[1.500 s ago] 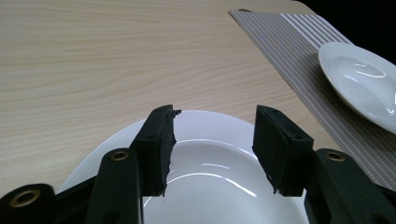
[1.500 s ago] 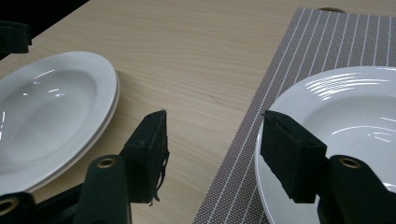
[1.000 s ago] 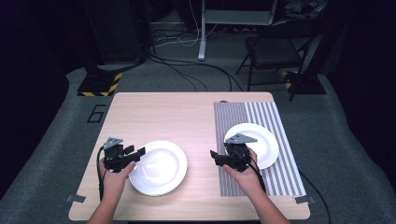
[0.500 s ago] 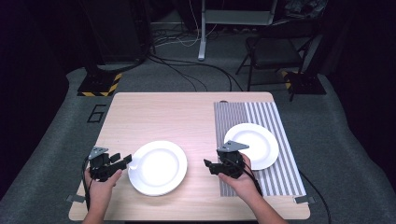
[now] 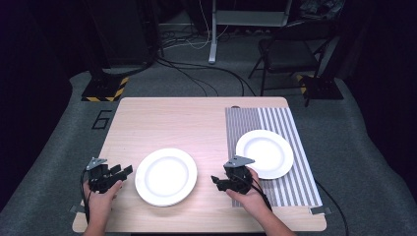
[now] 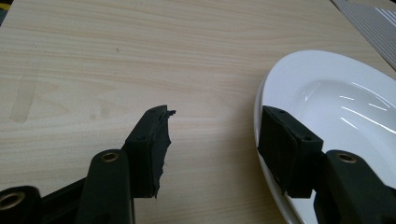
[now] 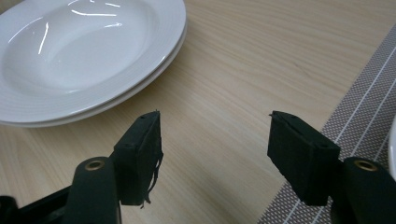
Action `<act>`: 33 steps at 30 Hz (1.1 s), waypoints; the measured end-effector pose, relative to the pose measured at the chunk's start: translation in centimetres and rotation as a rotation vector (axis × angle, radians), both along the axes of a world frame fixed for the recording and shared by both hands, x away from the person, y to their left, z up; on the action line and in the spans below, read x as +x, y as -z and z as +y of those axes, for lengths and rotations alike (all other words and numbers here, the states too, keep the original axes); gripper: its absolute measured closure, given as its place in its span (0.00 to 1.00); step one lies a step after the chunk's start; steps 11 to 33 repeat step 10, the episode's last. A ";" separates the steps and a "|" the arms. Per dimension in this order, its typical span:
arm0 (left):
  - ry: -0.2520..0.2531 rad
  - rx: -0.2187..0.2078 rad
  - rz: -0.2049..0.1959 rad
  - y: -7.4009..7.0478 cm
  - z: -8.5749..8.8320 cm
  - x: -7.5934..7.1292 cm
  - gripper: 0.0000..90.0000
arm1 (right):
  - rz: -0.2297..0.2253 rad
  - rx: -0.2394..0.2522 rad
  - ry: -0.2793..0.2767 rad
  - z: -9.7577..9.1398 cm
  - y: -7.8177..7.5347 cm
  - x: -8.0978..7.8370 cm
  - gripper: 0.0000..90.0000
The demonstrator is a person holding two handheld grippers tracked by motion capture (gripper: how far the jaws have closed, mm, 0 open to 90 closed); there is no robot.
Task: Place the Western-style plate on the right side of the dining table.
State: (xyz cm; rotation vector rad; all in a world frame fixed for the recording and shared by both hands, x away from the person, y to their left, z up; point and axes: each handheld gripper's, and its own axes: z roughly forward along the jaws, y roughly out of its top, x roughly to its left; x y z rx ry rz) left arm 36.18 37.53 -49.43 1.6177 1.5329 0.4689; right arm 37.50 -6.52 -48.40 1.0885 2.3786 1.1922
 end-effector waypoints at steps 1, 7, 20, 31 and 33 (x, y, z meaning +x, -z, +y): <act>0.001 0.003 0.000 0.1 0.1 0.1 0.48 | 0.003 -0.003 -0.002 0.0 0.2 -0.1 0.38; 0.001 0.040 0.016 0.8 0.3 0.5 0.48 | -0.004 -0.020 -0.018 0.2 0.7 -0.2 0.37; 0.001 0.056 0.022 1.0 0.4 0.7 0.48 | -0.003 -0.032 -0.029 0.3 1.2 -0.3 0.37; 0.001 0.056 0.022 1.0 0.4 0.7 0.48 | -0.003 -0.032 -0.029 0.3 1.2 -0.3 0.37; 0.001 0.056 0.022 1.0 0.4 0.7 0.48 | -0.003 -0.032 -0.029 0.3 1.2 -0.3 0.37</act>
